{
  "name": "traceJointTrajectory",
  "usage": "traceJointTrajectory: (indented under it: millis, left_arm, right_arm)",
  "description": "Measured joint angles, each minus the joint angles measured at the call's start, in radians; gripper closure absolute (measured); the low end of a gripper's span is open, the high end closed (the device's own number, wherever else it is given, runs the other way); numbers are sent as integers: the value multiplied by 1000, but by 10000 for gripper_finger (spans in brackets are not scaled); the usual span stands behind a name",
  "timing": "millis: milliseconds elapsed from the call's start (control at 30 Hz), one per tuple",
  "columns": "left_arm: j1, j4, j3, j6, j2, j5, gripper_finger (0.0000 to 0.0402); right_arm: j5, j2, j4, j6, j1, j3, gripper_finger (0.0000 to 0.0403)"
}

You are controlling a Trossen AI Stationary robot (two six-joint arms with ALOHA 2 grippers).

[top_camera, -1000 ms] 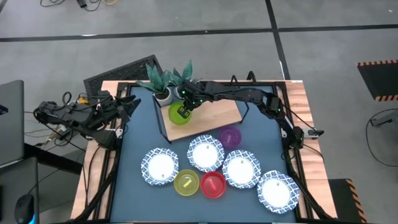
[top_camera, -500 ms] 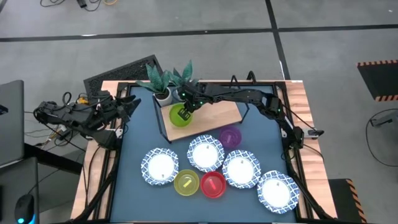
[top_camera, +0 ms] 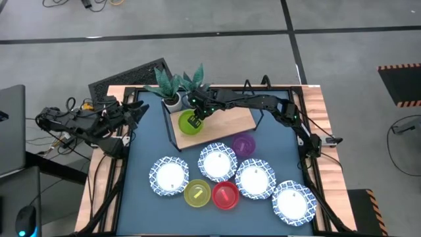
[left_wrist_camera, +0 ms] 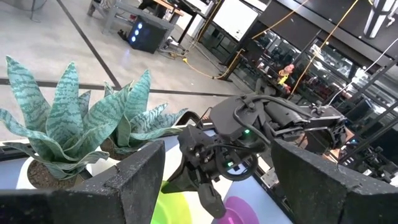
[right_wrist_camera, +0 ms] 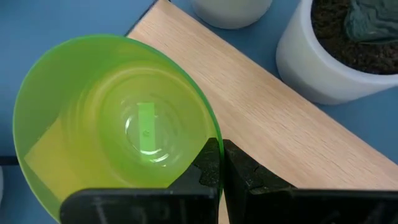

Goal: Place and stack bowls onto a shelf
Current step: Put the green bowl on the shelf

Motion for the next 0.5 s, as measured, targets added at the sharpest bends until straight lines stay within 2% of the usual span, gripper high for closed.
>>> traceJointTrajectory:
  millis: [67, 267, 500]
  left_arm:
    - [0, 0, 0, 0, 0, 0, 123]
    - [0, 0, 0, 0, 0, 0, 123]
    - [0, 0, 0, 0, 0, 0, 123]
  right_arm:
    - [-2, 0, 5, -2, -2, 0, 377]
    - [-22, 0, 5, -5, -9, 0, 335]
    - [-22, 0, 26, -46, -5, 0, 326]
